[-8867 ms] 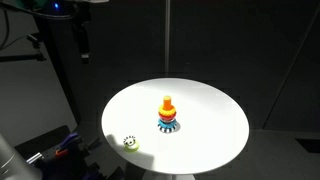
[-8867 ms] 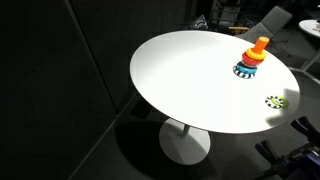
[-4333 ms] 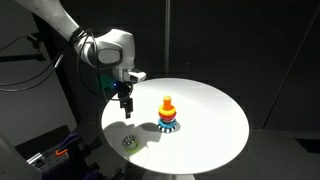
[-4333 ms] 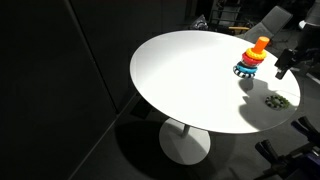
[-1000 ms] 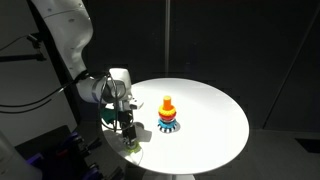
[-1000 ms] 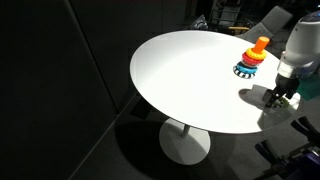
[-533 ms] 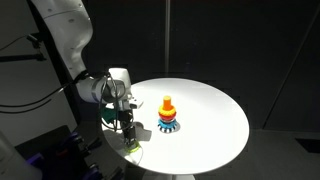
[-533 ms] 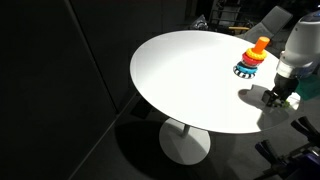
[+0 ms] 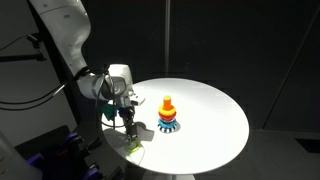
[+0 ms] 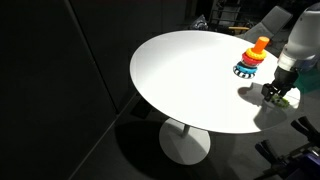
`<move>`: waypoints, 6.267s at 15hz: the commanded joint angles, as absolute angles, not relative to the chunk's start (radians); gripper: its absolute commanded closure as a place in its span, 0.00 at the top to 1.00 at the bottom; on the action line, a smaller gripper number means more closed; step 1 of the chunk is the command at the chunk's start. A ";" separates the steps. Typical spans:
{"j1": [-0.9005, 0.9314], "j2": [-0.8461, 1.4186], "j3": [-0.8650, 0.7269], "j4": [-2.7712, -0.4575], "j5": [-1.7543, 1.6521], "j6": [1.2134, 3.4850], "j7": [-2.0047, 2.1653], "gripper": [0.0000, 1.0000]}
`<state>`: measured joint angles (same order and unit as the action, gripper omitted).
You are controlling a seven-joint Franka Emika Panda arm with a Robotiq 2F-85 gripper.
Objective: Pick up the black and white ring and put it on the ring holder
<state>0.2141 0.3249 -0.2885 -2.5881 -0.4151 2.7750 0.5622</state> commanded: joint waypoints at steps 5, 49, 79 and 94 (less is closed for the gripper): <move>0.169 0.184 -0.244 -2.569 -0.315 2.686 0.541 0.41; -0.044 0.303 -0.149 -1.970 0.023 2.256 0.527 0.41; -0.043 0.081 -0.115 -2.128 -0.022 1.931 0.304 1.00; -0.051 -0.193 -0.084 -2.195 -0.090 1.617 -0.016 1.00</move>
<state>-0.0388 -0.1099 -0.0908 -2.1567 -0.0694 1.6316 0.0316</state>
